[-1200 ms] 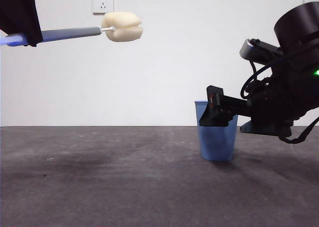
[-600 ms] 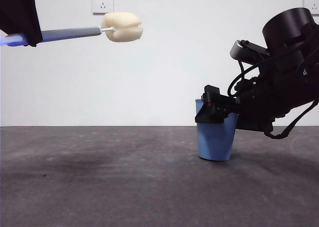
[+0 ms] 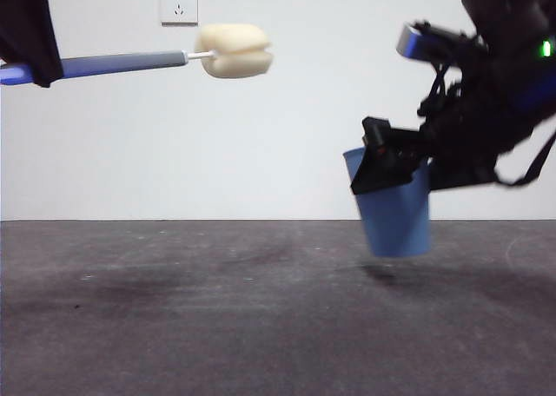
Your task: Pick up the cup brush,pick up the cup,insert the brush into the cup,clean the cup,put the cup brush back,put the cup back to the fixed position on the table
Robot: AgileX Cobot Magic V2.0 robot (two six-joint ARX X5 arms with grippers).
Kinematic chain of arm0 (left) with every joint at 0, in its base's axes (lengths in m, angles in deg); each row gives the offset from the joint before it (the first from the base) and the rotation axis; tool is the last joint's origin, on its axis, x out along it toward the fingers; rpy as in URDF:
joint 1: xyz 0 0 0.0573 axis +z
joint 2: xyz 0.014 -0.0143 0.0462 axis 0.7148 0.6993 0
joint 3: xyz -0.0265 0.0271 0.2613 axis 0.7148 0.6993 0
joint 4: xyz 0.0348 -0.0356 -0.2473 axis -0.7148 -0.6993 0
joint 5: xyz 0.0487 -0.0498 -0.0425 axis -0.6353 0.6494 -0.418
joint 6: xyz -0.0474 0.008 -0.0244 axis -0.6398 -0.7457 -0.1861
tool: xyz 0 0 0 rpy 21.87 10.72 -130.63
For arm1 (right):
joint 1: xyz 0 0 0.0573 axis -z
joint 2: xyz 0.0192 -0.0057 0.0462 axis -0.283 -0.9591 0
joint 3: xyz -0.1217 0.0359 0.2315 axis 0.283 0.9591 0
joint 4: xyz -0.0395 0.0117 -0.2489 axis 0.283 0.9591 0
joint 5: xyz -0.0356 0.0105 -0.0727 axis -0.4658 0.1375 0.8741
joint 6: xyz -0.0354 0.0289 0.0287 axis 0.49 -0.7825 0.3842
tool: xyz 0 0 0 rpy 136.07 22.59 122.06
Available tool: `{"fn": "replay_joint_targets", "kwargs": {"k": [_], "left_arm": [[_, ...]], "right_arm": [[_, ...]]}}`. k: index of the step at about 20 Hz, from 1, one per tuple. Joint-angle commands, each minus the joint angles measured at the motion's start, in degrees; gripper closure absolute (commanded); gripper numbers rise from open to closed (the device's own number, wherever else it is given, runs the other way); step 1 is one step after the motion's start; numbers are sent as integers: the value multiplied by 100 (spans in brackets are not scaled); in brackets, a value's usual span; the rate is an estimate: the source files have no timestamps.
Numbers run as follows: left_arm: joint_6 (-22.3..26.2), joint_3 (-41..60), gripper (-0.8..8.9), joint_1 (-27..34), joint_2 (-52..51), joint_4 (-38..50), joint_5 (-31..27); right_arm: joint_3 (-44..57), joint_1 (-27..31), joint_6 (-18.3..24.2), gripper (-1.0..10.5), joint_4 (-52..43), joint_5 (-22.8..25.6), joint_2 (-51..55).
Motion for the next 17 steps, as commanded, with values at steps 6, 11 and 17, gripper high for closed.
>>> {"fn": "replay_joint_targets", "kwargs": {"k": [6,11,17], "left_arm": [[977,0,822,-31,210,-466,492],[1325,0,822,-162,479,-684,599],[1351,0,822,-525,855,-669,601]], "right_arm": [[-1141,-678,2505,963,3261,1637,505],[-1320,-1248,3657,963,3565,2496,505],[-1320,-1436,4262,963,3722,2734,503]]}}
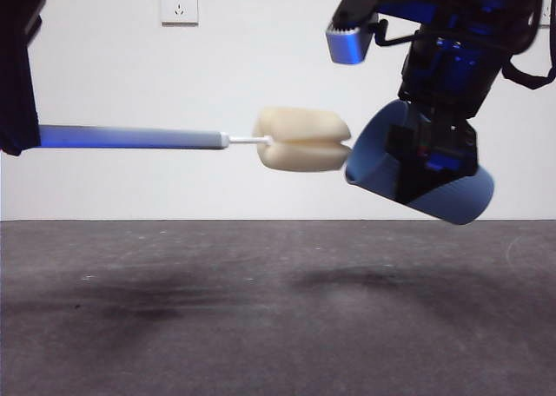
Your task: Pick up the cup brush,pick up the cup,insert the brush into the cup,clean the cup,put the cup brush back,put the cup back to the fixed position on the table
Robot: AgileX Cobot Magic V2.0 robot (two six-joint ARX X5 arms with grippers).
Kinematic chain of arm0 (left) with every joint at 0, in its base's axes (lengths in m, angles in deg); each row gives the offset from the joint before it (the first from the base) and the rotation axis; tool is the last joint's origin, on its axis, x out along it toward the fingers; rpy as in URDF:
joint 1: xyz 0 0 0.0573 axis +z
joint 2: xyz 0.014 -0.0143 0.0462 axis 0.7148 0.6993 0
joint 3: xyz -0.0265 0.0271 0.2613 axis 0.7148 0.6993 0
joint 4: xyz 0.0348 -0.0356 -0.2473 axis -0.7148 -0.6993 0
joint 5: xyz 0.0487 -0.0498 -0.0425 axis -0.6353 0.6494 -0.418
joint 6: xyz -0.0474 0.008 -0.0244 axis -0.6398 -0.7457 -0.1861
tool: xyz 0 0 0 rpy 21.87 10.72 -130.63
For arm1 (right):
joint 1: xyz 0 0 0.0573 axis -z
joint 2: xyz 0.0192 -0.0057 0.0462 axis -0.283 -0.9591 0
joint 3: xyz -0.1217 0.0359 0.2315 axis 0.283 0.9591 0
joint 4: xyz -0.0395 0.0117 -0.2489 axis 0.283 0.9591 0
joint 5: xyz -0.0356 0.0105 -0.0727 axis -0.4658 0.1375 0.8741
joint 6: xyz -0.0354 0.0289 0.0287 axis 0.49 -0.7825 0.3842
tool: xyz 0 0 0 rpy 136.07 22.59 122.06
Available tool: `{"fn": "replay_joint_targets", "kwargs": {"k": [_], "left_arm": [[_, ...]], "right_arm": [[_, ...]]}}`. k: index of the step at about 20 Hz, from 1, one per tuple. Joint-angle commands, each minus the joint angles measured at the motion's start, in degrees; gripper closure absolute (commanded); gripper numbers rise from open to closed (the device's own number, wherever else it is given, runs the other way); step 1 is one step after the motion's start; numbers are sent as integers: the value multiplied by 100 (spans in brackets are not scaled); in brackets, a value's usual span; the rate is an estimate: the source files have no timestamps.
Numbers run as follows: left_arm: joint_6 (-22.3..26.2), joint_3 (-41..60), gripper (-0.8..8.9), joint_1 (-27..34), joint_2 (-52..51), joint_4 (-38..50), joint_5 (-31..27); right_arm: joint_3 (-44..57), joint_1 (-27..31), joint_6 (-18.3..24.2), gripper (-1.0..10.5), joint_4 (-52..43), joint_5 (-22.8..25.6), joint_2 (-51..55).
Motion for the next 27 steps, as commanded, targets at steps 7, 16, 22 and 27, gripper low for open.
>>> {"fn": "replay_joint_targets", "kwargs": {"k": [7,16,22,27], "left_arm": [[-48,0,822,-538,186,352,15],[-249,0,822,-730,474,431,136],[-745,0,822,-879,551,962,317],[-1049,0,822,-949,562,1088,428]], "right_arm": [[-17,-35,713,964,332,212,-28],[-17,-612,1318,964,385,551,-42],[-17,-1235,1659,964,476,955,-291],[-17,-1681,1628,964,444,957,-507]]}}
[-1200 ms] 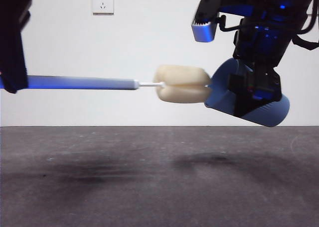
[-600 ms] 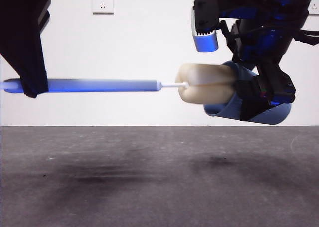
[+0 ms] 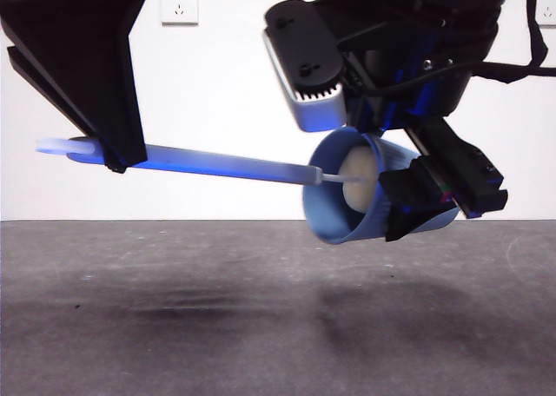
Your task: Pick up the cup brush,pick up the cup,insert the brush into the cup,clean the cup,put the cup brush back,put the cup back to the fixed position on the table
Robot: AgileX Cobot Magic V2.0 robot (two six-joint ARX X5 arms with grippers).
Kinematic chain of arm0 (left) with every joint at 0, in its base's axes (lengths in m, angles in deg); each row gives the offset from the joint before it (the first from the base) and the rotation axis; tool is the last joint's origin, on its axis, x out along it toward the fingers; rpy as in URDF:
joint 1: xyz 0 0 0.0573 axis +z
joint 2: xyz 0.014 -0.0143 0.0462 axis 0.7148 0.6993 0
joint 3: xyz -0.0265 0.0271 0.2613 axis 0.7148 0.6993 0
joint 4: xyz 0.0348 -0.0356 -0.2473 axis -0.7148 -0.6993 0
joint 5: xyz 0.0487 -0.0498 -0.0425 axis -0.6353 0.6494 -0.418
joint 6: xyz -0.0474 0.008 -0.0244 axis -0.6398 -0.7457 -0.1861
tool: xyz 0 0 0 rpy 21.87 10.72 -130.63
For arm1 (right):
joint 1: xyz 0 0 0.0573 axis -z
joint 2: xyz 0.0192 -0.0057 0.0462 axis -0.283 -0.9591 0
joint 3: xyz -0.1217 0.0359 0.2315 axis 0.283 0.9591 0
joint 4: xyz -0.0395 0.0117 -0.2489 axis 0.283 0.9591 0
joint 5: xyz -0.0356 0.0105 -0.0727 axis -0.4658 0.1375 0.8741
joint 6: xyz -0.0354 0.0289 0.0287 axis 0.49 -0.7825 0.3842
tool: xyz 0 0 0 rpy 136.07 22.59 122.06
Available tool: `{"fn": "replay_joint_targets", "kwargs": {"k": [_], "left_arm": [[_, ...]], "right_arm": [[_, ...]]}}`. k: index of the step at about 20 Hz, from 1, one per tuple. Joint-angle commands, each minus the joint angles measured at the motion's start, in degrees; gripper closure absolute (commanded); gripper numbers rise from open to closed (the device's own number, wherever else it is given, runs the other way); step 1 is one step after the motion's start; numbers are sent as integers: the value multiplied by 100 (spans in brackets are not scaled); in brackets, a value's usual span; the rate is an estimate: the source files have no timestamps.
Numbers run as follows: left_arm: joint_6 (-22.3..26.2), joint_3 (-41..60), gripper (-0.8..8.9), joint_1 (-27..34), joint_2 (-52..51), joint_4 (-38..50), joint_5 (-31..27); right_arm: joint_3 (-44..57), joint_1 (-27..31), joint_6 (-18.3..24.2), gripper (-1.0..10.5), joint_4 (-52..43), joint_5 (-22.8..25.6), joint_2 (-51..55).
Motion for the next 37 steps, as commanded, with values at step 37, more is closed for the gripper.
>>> {"fn": "replay_joint_targets", "kwargs": {"k": [37], "left_arm": [[-684,0,822,-31,592,664,529]], "right_arm": [[-17,-9,-431,963,66,529,-74]]}}
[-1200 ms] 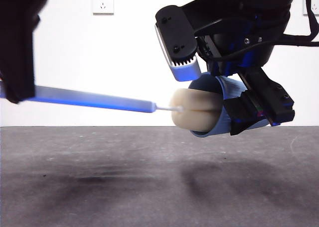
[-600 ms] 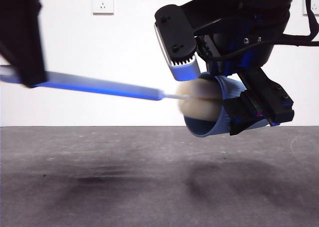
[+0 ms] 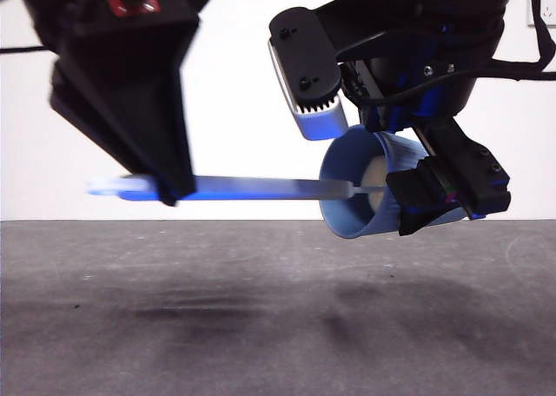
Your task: Pick up the cup brush,pick up the cup,insert the brush into the cup,clean the cup,put the cup brush back,put the cup back to the fixed position on the table
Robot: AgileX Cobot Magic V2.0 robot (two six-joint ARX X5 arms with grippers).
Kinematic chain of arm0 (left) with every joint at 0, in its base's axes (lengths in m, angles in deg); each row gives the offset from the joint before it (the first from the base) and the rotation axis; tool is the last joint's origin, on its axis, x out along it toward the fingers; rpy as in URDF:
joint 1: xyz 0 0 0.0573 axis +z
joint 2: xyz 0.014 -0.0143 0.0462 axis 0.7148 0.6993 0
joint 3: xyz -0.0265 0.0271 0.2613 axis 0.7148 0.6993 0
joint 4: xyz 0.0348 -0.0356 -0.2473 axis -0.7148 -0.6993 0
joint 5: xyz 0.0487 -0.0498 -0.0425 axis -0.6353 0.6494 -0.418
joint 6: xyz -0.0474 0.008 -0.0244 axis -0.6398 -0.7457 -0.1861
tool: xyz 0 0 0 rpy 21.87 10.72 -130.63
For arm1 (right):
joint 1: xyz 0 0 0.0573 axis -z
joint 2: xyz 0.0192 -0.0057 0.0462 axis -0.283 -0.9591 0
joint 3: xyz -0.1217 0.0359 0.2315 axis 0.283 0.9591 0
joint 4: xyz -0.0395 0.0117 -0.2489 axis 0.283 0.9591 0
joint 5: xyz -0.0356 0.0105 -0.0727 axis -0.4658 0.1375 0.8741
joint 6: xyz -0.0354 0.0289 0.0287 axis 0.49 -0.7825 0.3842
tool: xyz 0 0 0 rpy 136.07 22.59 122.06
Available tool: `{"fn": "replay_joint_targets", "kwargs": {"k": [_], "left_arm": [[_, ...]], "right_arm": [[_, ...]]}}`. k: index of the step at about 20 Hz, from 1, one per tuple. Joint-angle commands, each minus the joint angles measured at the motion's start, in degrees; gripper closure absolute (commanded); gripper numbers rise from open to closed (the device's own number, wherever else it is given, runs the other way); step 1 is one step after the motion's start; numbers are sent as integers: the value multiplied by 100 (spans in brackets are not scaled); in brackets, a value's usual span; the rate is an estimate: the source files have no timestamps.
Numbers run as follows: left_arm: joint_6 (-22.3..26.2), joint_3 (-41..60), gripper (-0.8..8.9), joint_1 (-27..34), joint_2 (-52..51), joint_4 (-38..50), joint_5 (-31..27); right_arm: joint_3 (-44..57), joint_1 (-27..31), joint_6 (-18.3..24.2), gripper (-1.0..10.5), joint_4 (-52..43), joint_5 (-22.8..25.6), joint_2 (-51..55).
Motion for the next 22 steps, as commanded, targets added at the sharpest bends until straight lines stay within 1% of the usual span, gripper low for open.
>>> {"fn": "replay_joint_targets", "kwargs": {"k": [1,3,6,7,10,14,16,19,22], "left_arm": [[-173,0,822,-15,15,190,52],[-192,0,822,-15,13,76,46],[-105,0,822,-4,-17,-402,13],[-57,0,822,-4,-55,-588,-57],[-39,0,822,-7,-313,-1128,-570],[-4,0,822,-4,-850,-1869,-898],[4,0,822,-4,-1097,-2157,-922],[-37,0,822,-4,-1384,-2465,-1043],[-101,0,822,-4,-1606,-2645,-1172]], "right_arm": [[-17,-20,-101,963,-44,-11,-50],[-17,-17,-101,963,-42,-9,-50],[-17,-11,-197,963,-39,-9,-50],[-17,-7,-258,963,-37,-9,-50],[-17,0,-278,964,-37,-9,-50],[-17,0,-295,963,-39,-9,-50],[-17,0,-297,963,-44,-4,-50],[-17,83,-597,963,-50,-2,-48],[-17,232,-1134,963,-68,4,-33]]}}
